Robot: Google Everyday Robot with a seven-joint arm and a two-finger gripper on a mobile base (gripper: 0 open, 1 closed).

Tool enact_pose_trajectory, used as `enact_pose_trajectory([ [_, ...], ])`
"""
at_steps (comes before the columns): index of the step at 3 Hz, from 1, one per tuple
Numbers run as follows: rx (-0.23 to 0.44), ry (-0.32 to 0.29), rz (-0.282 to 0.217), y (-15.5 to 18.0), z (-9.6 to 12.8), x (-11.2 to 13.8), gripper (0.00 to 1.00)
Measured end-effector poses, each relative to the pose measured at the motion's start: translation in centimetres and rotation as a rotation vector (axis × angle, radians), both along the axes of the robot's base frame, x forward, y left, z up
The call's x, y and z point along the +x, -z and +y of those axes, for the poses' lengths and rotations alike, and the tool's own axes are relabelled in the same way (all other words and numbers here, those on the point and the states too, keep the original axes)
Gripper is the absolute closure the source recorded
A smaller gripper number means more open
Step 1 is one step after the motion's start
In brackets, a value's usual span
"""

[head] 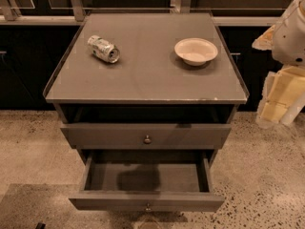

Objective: Close middle drawer

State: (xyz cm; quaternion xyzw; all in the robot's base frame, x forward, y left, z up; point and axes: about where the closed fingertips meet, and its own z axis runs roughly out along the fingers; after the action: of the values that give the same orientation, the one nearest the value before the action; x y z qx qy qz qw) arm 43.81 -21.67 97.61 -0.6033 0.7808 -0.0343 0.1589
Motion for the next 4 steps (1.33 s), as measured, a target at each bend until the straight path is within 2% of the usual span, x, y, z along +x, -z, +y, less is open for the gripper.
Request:
enact_pose_trajectory([
  [1,0.011,-0.002,-0.014,0.2,0.0,-0.3,0.0],
  [2,0.078,-0.027,-0.04,2.7,0.0,-2.4,0.0],
  [3,0.214,-0.052,-0.057,8.6,0.5,-5.0,0.0],
  [4,0.408,-0.005,-0.037,16.6,2.2,-6.9,0.0],
])
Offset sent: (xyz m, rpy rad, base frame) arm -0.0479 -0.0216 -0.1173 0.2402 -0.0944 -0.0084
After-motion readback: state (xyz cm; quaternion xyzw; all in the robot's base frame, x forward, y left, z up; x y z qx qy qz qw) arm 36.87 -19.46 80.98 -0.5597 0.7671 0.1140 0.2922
